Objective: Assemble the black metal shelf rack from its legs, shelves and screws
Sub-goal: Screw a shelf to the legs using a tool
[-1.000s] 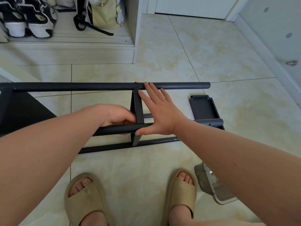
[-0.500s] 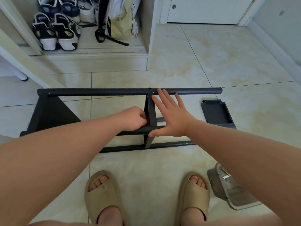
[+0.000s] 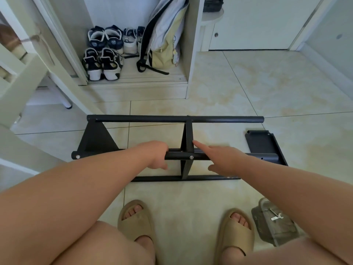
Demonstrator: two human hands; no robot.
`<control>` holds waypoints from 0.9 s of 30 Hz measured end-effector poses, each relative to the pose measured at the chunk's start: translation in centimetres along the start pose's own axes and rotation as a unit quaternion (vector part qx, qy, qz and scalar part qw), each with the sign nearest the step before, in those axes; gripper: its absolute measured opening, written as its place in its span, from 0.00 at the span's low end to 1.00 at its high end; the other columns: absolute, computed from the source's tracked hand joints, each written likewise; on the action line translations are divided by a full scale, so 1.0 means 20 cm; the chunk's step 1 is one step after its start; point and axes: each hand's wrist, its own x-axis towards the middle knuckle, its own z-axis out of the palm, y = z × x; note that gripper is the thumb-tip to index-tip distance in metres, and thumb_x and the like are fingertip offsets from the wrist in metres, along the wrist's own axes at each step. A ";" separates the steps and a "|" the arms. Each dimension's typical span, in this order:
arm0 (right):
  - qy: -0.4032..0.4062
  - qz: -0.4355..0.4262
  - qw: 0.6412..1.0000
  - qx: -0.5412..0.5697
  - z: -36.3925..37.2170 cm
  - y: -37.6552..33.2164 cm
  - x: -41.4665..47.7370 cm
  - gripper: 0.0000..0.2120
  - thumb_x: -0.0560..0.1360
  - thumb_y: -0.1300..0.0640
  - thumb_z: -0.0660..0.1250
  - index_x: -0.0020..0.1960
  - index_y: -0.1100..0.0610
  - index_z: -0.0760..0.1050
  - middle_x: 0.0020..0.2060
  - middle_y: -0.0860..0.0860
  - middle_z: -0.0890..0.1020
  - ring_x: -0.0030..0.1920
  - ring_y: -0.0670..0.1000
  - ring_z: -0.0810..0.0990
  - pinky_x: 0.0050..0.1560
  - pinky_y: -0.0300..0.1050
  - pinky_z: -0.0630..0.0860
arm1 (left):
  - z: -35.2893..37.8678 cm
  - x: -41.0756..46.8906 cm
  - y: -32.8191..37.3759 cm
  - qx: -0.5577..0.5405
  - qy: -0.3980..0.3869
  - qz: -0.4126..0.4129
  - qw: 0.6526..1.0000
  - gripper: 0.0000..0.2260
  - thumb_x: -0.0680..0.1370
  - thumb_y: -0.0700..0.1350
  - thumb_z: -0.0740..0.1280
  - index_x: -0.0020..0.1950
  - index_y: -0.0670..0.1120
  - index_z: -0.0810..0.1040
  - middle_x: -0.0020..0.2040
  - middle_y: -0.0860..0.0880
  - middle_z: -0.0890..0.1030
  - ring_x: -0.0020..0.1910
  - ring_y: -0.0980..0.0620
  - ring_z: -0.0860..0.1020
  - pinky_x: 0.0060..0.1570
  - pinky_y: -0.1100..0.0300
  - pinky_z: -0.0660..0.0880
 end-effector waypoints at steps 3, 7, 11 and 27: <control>0.007 0.027 1.000 -0.011 -0.03 0.00 -0.01 0.44 0.80 0.64 0.60 0.80 0.38 0.36 0.55 0.49 0.77 0.48 0.55 0.77 0.44 0.50 0.77 | 0.02 -0.03 0.02 -0.014 0.059 -0.015 0.998 0.11 0.79 0.48 0.68 0.61 0.49 0.75 0.48 0.49 0.76 0.48 0.47 0.77 0.45 0.55 0.73; 0.076 0.037 0.995 -0.062 -0.03 0.04 -0.01 0.41 0.79 0.67 0.59 0.81 0.41 0.44 0.59 0.50 0.75 0.52 0.53 0.74 0.49 0.46 0.71 | 0.01 -0.04 0.01 -0.026 0.159 -0.012 0.987 0.04 0.80 0.49 0.65 0.53 0.51 0.74 0.48 0.50 0.78 0.48 0.47 0.77 0.48 0.52 0.70; 0.182 0.063 0.978 -0.086 -0.03 0.10 0.02 0.29 0.82 0.60 0.60 0.79 0.44 0.55 0.62 0.48 0.74 0.58 0.53 0.74 0.58 0.48 0.69 | -0.02 -0.01 -0.02 -0.044 0.259 0.009 0.965 0.03 0.80 0.50 0.63 0.51 0.52 0.72 0.48 0.53 0.76 0.49 0.48 0.76 0.53 0.50 0.69; 0.302 0.141 0.942 -0.028 -0.01 0.40 0.87 0.16 0.84 0.57 0.58 0.71 0.50 0.70 0.64 0.50 0.76 0.64 0.57 0.72 0.72 0.60 0.57 | -0.12 0.81 -0.30 0.002 0.344 -0.067 0.937 0.10 0.84 0.52 0.57 0.64 0.53 0.72 0.60 0.52 0.76 0.59 0.45 0.72 0.60 0.46 0.65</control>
